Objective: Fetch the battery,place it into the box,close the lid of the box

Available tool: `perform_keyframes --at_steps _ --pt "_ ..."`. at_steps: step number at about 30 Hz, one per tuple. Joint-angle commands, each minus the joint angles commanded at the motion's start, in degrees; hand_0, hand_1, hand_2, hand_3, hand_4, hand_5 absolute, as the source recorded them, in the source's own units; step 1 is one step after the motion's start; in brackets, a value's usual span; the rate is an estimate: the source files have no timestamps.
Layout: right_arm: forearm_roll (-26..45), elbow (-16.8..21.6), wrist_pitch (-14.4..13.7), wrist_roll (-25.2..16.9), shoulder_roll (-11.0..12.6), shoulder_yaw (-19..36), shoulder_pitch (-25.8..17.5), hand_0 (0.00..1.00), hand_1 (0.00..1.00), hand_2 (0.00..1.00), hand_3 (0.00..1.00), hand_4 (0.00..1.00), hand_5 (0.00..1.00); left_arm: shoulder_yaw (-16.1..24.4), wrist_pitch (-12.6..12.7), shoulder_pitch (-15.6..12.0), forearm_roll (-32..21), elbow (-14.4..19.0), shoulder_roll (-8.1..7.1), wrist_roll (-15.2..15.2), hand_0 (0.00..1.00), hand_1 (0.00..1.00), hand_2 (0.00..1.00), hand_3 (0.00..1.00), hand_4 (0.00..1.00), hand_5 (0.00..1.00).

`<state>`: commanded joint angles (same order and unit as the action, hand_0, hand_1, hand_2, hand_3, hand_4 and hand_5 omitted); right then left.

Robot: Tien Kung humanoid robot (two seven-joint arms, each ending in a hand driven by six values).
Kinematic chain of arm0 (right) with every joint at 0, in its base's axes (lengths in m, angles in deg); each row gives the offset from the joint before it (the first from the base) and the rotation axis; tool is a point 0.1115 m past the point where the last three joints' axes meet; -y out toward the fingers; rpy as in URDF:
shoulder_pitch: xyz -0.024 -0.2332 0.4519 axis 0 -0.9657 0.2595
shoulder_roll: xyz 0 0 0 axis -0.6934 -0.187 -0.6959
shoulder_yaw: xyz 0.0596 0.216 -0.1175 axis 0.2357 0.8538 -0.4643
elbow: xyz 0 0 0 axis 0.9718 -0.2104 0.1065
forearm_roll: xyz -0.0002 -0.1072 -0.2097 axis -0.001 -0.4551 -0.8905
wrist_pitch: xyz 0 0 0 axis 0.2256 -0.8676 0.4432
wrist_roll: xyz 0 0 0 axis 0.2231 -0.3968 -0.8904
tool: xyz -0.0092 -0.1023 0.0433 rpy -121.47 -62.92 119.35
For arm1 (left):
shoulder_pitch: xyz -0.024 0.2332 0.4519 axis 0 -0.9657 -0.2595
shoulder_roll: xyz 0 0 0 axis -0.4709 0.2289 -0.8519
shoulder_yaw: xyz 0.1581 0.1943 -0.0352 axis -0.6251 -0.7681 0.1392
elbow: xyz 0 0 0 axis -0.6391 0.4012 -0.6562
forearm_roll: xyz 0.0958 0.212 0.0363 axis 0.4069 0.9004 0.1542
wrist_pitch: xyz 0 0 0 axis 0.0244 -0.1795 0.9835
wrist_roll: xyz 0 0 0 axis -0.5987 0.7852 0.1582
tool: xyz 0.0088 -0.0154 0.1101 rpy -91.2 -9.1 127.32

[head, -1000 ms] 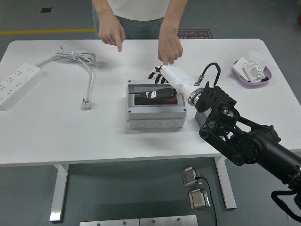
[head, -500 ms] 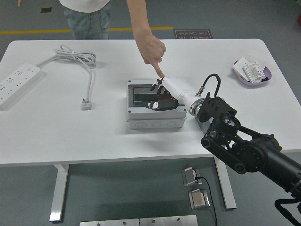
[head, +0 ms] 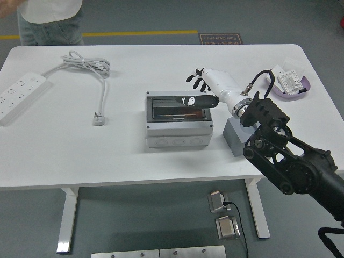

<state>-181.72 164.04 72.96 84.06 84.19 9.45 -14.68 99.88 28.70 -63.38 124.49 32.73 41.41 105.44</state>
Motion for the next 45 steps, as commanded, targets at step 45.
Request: perform_keyframes --at_steps 45 --pt "11.78 24.14 -13.61 -12.99 -0.26 35.36 -25.04 0.503 0.491 0.553 0.677 0.906 0.662 -1.22 0.01 -2.91 -2.43 0.00 -0.93 0.53 0.604 0.635 0.632 0.638 0.765 0.096"
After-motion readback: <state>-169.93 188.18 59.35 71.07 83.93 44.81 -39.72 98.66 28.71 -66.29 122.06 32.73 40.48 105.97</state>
